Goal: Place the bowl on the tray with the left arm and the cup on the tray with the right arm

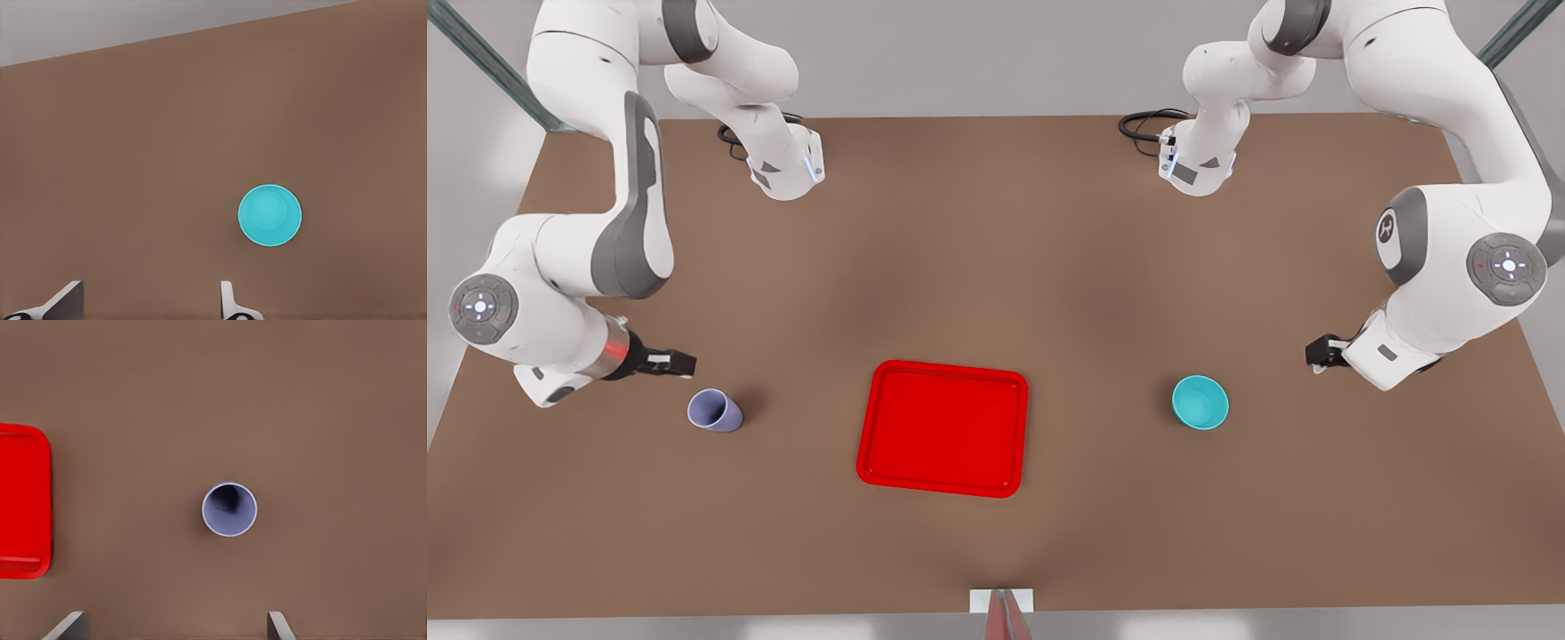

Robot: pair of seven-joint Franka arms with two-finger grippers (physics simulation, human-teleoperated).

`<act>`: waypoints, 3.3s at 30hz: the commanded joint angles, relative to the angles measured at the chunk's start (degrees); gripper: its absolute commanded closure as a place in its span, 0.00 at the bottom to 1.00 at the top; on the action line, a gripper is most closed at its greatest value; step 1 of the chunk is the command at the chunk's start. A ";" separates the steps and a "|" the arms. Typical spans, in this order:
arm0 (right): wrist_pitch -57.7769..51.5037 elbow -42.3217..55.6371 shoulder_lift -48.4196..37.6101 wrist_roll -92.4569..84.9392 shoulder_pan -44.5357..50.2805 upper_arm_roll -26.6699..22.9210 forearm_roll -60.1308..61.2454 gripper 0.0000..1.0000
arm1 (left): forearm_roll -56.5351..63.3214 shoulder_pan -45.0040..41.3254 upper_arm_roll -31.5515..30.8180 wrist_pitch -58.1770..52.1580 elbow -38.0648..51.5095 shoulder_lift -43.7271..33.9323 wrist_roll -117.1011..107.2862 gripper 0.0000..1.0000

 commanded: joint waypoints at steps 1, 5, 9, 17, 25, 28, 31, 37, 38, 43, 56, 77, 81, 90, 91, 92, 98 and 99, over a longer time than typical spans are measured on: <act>0.02 0.02 0.03 0.02 -0.14 -0.02 -0.02 0.00 | 0.01 -0.09 0.00 -0.02 -0.04 0.08 -0.06 0.00; 0.02 0.19 0.12 1.51 0.04 0.07 -0.02 0.00 | -7.89 -0.09 -0.26 6.90 -7.22 4.48 0.65 0.00; -0.60 2.57 1.35 2.65 -0.41 0.07 -0.02 0.00 | -13.88 0.00 0.00 23.00 -20.77 6.06 0.73 0.00; -0.07 2.92 1.35 4.06 -0.05 0.07 -0.02 0.00 | -19.33 0.09 0.44 37.86 -30.71 10.10 4.95 0.00; -0.42 4.68 2.49 4.68 0.03 0.07 -2.21 0.00 | -23.02 0.35 0.44 39.80 -29.66 15.20 4.95 0.19; -0.16 4.94 3.02 4.76 0.04 0.25 -1.07 0.00 | -24.69 0.26 0.44 39.80 -28.95 15.99 4.95 0.50; -0.16 5.55 3.81 4.41 -0.14 0.25 -1.16 0.00 | -24.78 0.26 0.44 39.80 -28.95 16.34 4.95 0.61; -0.25 6.70 4.42 3.80 0.12 0.33 -1.77 0.00 | -24.95 0.26 0.44 39.80 -28.60 16.96 4.87 0.73; -0.25 6.70 4.42 3.71 0.21 0.33 -1.95 0.00 | -25.04 0.26 0.44 39.80 -28.60 16.96 4.95 0.73; -0.42 6.70 4.42 3.71 0.39 0.33 -1.86 0.00 | -25.66 0.26 0.44 39.80 -28.52 17.22 4.95 0.79; -0.07 6.52 4.86 3.71 0.30 0.33 -2.04 0.00 | -29.00 -0.09 -3.34 34.44 -27.11 13.01 0.13 0.79; 0.10 6.43 5.04 3.71 0.30 0.33 -2.21 0.00 | -28.73 -27.07 -9.23 47.09 1.81 33.83 -53.85 0.79; 0.02 6.52 5.39 3.71 0.30 0.33 -2.21 0.00 | -28.73 -27.16 -9.23 49.55 2.16 36.03 -53.76 0.79; 0.02 6.52 5.39 3.71 0.38 0.33 -2.13 0.00 | -27.85 -27.33 -8.53 47.63 2.07 34.28 -53.32 0.00; -0.07 6.52 5.48 3.88 0.47 0.33 -1.95 0.00 | -24.52 -27.25 -7.47 42.53 2.68 32.69 -53.32 0.00; 0.02 6.43 5.66 3.80 0.65 0.42 -2.04 0.00 | -21.63 -27.07 -5.72 37.80 3.39 31.03 -53.23 0.00; 3.09 5.47 7.41 1.95 1.35 0.42 -1.60 0.00 | -15.99 -26.45 15.02 15.63 3.39 20.04 -20.29 0.00; 2.92 4.68 7.24 1.08 1.18 0.42 -1.69 0.00 | -16.07 -26.45 18.10 12.82 3.39 18.81 -14.75 0.00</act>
